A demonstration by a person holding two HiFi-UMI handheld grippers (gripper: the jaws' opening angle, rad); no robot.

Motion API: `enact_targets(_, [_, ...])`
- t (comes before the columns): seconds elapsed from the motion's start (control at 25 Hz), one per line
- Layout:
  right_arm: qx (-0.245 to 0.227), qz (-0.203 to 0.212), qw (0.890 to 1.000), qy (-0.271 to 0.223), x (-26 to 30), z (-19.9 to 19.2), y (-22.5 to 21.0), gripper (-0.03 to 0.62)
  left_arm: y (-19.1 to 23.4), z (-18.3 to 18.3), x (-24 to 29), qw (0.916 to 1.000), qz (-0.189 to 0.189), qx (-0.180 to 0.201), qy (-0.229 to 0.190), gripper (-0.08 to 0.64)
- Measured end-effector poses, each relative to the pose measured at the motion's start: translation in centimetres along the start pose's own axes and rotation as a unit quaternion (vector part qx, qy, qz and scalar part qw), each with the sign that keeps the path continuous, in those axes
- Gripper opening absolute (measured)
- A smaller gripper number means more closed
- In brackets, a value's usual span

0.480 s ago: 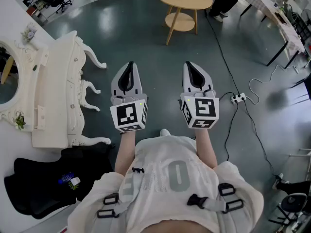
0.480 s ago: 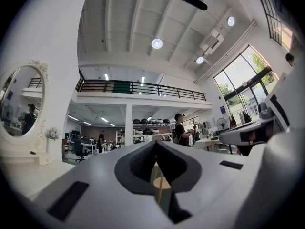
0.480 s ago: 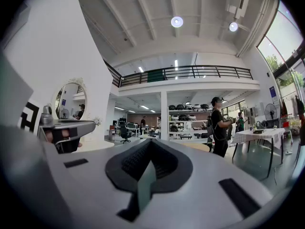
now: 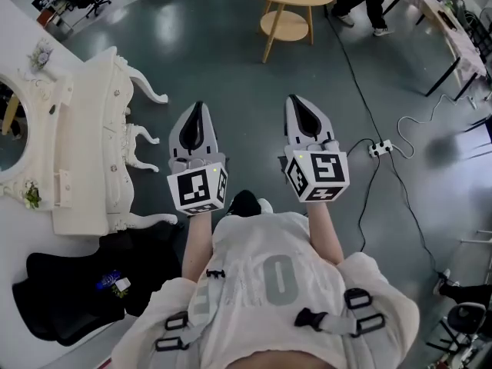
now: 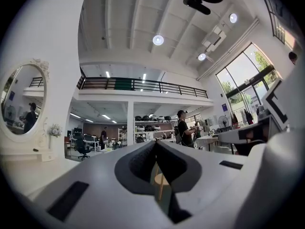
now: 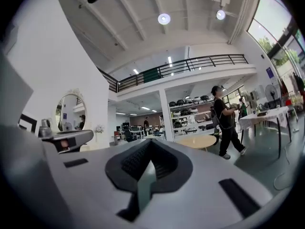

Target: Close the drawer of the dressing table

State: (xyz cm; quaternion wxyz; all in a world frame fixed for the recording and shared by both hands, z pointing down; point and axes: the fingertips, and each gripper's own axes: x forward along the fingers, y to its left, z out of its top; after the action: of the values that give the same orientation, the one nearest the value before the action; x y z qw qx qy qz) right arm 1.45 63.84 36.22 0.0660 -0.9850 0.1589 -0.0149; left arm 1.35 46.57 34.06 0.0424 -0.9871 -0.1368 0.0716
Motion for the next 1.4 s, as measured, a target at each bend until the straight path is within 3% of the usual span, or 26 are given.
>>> enact_targets(0.32, [0.020,0.037,0.999,0.018,2.4,-1.7,1.7,0.008,2.6,-2.3,1.1,0.9995,0.023,-0.010,0.018,0.020])
enact_targets(0.8, [-0.012,0.068,0.998,0.014,12.2,-0.6,4.6,0.008,8.1,-3.6,9.3,0.9998,0.003,-0.020,0.005,0.020])
enact_targets(1.04, [-0.011,0.081,0.997,0.008,20.4,-0.4,7.3,0.008,14.2,-3.9,13.9,0.9999,0.010,-0.009,-0.004,0.020])
enact_targets(1.4, [-0.015,0.112,0.994,0.007,34.4,1.6,14.3,0.008,27.7,-4.7,20.4,0.9993,0.033,-0.014,0.003,0.020])
